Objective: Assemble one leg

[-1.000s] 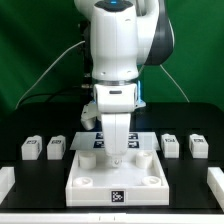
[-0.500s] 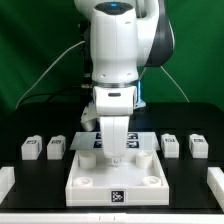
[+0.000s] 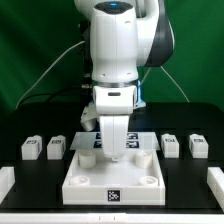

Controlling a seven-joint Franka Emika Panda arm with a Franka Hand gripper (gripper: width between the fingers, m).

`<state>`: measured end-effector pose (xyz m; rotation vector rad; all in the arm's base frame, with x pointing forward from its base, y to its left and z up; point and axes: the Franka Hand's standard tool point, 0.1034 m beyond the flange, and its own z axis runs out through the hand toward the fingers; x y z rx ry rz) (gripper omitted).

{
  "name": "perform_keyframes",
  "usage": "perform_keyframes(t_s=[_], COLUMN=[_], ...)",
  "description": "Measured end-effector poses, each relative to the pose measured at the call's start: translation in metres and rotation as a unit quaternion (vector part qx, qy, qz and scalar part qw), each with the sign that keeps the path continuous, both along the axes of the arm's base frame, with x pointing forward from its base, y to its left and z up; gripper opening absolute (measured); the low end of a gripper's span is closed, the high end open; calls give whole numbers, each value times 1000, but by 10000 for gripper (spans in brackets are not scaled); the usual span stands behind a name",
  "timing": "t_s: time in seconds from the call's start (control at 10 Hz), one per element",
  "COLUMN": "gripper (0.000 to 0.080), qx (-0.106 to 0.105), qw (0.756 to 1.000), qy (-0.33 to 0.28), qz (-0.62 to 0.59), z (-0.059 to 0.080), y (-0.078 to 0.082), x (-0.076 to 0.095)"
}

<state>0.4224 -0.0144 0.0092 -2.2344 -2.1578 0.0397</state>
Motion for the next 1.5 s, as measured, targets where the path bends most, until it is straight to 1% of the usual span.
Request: perform_keyframes(t_s=[0.5, 0.6, 0.8, 1.0, 1.2, 1.3, 1.5], gripper=[58, 58, 58, 58, 58, 58, 58], qx=[0, 1, 11, 23, 29, 32, 36], qw=[1000, 1000, 1000, 999, 999, 999, 998], qy=[-2, -7, -17, -29, -38, -41, -41], qz=[0, 5, 18, 20, 15, 11, 12], z=[1, 3, 1, 0, 0, 0, 0], y=[0, 4, 26, 53, 66, 72, 83], x=[2, 9, 27, 50, 67, 72, 74])
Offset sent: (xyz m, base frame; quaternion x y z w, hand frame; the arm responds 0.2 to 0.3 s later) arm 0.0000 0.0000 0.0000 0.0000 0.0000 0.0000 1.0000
